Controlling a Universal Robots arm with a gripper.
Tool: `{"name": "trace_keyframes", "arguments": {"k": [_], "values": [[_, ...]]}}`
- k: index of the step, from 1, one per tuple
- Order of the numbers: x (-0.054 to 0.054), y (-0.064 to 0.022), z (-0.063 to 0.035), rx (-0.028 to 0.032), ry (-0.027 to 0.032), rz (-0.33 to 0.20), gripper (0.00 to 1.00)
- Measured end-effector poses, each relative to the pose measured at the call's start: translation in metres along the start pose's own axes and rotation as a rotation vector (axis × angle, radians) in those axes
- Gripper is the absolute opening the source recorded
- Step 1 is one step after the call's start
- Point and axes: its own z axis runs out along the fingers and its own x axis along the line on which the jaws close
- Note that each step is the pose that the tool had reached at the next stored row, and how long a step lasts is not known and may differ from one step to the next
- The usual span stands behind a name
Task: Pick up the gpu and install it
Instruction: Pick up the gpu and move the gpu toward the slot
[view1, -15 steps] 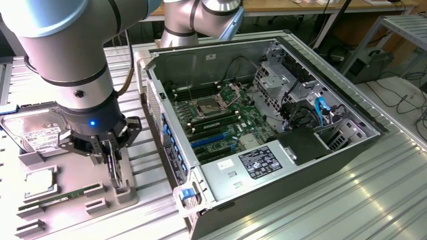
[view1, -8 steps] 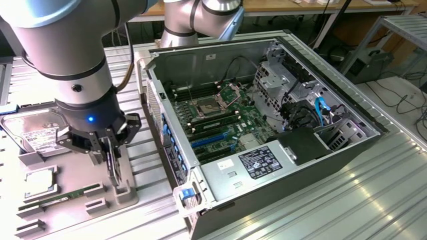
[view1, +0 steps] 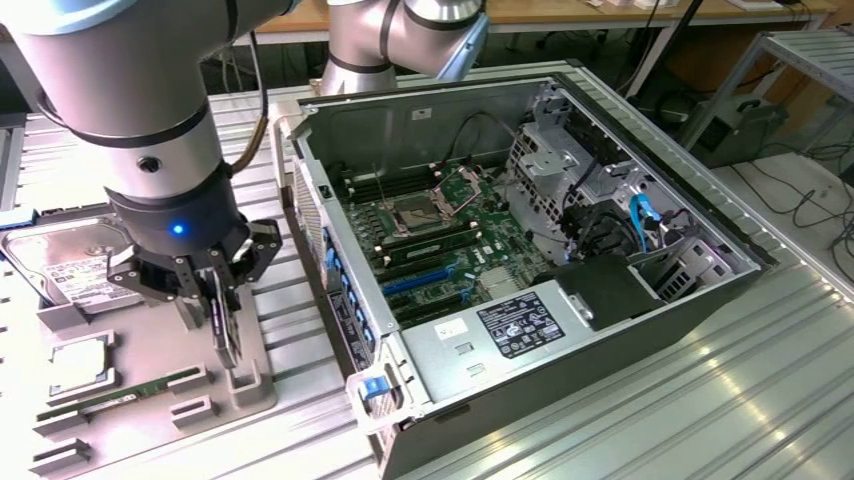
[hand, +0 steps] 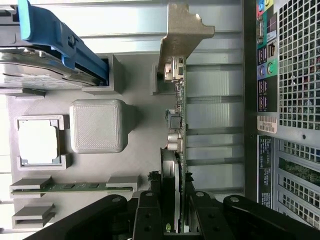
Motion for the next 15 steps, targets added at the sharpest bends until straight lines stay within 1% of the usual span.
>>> {"name": "trace_keyframes", "arguments": {"k": [6, 15], "values": [[0.000, 0.0000, -0.0101, 0.0001, 0.0001, 0.000, 0.27], [-0.001, 0.0000, -0.0220, 0.0001, 0.0001, 0.000, 0.27]]}}
